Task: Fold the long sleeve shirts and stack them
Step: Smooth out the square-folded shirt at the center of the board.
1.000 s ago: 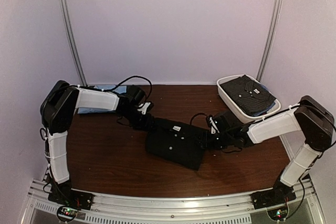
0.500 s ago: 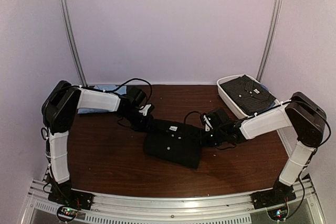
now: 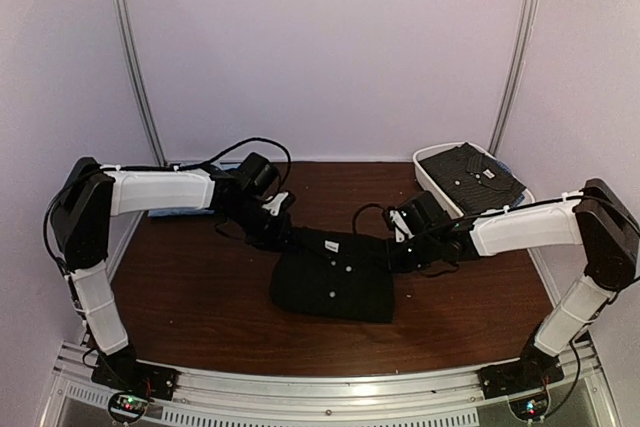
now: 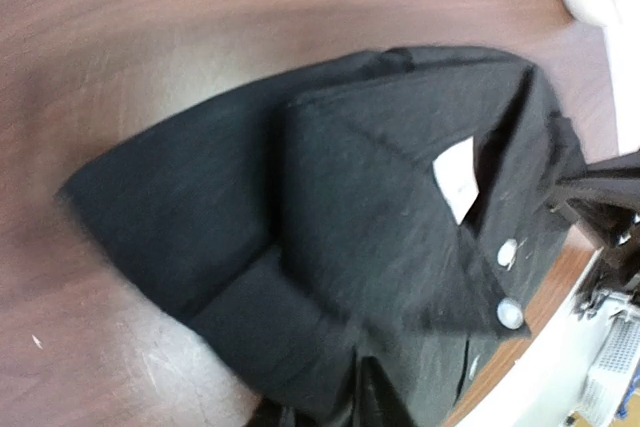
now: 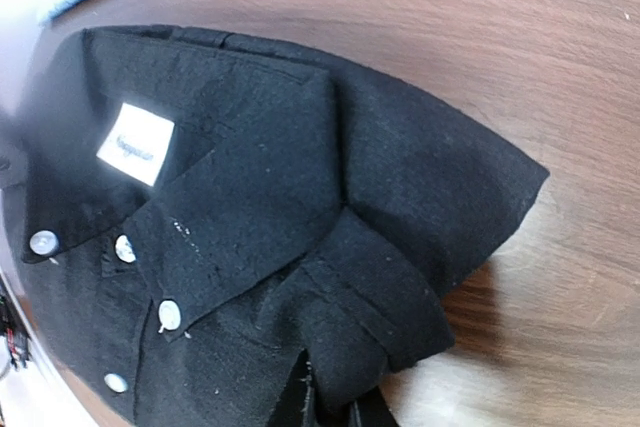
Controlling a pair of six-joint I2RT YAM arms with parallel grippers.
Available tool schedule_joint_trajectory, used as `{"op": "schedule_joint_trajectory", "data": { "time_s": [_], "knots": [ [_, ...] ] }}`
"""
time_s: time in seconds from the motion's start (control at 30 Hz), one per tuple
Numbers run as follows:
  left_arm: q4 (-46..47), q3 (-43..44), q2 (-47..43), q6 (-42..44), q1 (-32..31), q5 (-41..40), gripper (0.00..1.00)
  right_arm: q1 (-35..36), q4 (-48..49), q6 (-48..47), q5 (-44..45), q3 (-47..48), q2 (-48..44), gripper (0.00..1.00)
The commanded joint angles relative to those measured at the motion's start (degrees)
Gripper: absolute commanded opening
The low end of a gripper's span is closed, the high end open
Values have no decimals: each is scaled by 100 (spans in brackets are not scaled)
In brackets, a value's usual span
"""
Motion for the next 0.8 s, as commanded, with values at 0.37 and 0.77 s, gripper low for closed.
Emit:
{"op": "schedule_joint_trajectory", "data": {
  "time_s": [0.37,0.77],
  "knots": [
    [-503,145,-139,-16,54,-1156,47,-55,-787,-47,967,-155,-803,46],
    [662,-1027,-575,-744,-543,120,29,910,-132,168,686,815,317,48]
  ]
}}
